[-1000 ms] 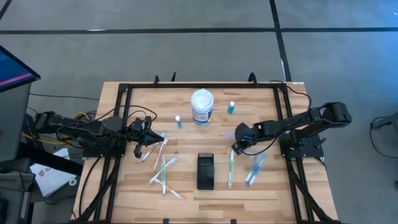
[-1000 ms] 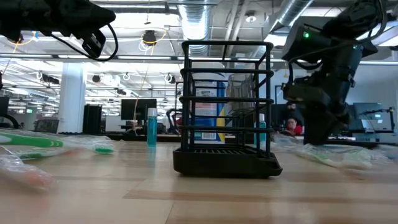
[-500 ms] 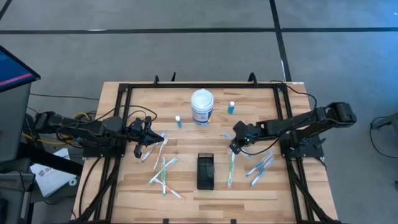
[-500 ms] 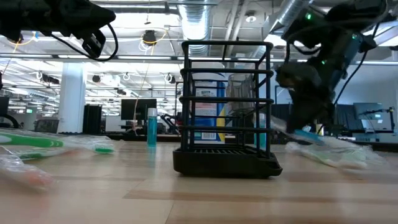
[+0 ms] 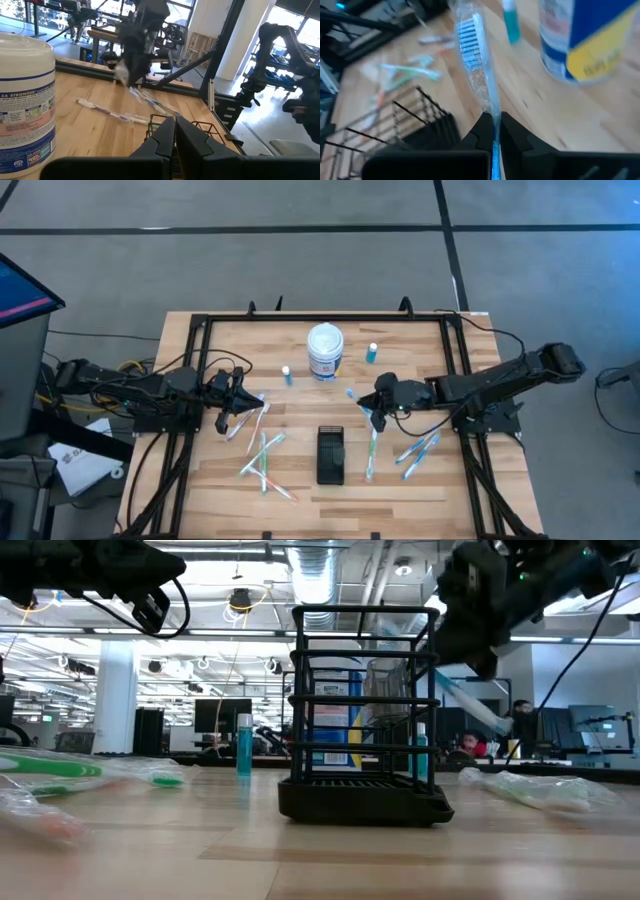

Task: Pick & Place toothbrushing station
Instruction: Put the top blue toothbrush into the black mesh organizer

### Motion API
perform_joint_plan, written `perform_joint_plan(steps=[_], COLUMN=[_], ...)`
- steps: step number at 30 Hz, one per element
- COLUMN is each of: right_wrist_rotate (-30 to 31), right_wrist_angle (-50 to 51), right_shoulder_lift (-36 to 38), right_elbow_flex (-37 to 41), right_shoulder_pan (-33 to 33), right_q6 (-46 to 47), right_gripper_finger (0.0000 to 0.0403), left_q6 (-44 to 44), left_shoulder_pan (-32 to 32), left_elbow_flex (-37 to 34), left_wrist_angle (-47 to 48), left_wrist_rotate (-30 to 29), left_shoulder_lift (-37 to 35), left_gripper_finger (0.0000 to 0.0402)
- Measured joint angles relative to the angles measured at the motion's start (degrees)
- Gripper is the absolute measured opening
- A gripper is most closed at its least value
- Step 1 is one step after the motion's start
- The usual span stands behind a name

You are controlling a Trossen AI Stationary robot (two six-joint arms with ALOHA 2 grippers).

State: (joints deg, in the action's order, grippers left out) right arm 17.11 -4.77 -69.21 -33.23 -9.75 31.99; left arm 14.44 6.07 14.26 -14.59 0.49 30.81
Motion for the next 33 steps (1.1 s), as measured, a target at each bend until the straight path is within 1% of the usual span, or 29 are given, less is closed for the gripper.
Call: perform_joint_plan(steps=[3,13,20,27,29,31,33], right_wrist_rotate=[0.91,1.23,5.42,5.31,5.13,4.08,2.4], right_wrist_angle=[-4.81,-16.5,-22.8,-28.59,-31.15,-35.61,-42.46], right_shoulder_lift=[-0.46,-0.5,-0.5,-0.62,-1.88,-3.46,-6.08], right_elbow_flex=[-0.02,-0.02,-0.02,0.0,0.01,0.99,2.12], right_shoulder_pan=[-0.91,-3.1,-6.0,-8.72,-9.43,-9.83,-9.51], right_q6=[-3.02,-12.72,-20.19,-25.73,-27.46,-29.01,-29.57], right_gripper_finger=[0.0001,0.0001,0.0001,0.0001,0.0001,0.0001,0.0001], left_q6=[-0.01,0.0,0.0,-0.01,-0.01,0.0,-0.01], left_shoulder_pan=[0.0,0.0,0.0,-0.01,0.0,0.0,0.0], left_elbow_flex=[0.0,0.0,0.0,0.0,0.0,0.0,0.0], left_wrist_angle=[-0.01,-0.02,-0.02,-0.02,-0.02,-0.02,-0.02], left_wrist_rotate=[0.0,0.0,0.0,0.0,0.0,0.0,0.0], left_shoulder_lift=[0.0,0.0,0.0,0.0,0.0,0.0,0.0], left_gripper_finger=[0.0008,0.0008,0.0008,0.0008,0.0008,0.0008,0.0008])
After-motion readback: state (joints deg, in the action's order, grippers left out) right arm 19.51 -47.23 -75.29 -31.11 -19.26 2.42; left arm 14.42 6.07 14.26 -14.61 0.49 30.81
